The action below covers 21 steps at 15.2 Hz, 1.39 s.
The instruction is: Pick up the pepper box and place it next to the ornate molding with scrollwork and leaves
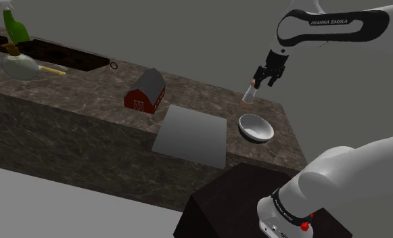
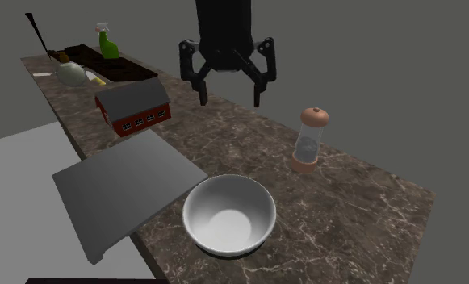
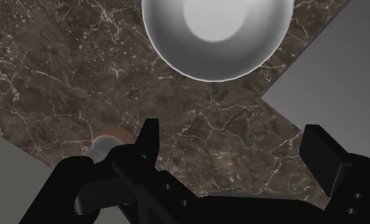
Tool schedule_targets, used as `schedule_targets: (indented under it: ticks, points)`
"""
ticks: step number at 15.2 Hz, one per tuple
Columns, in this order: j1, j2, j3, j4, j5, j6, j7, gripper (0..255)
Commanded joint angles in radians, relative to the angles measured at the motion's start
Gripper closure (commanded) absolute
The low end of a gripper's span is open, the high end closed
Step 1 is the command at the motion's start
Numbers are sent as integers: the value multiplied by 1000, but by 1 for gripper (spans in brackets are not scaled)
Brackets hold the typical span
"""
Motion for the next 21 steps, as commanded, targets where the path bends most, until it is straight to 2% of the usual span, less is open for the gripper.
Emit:
schedule_targets:
  ticks: [1, 10, 18, 21]
  points:
    - [-6, 63, -27, 32, -4, 38, -31, 0]
    - [-42, 382, -125, 261, 53, 148, -187, 0]
    - [-123, 679, -156, 544, 165, 170, -323, 0]
    - [-129, 695, -154, 523, 171, 206, -327, 0]
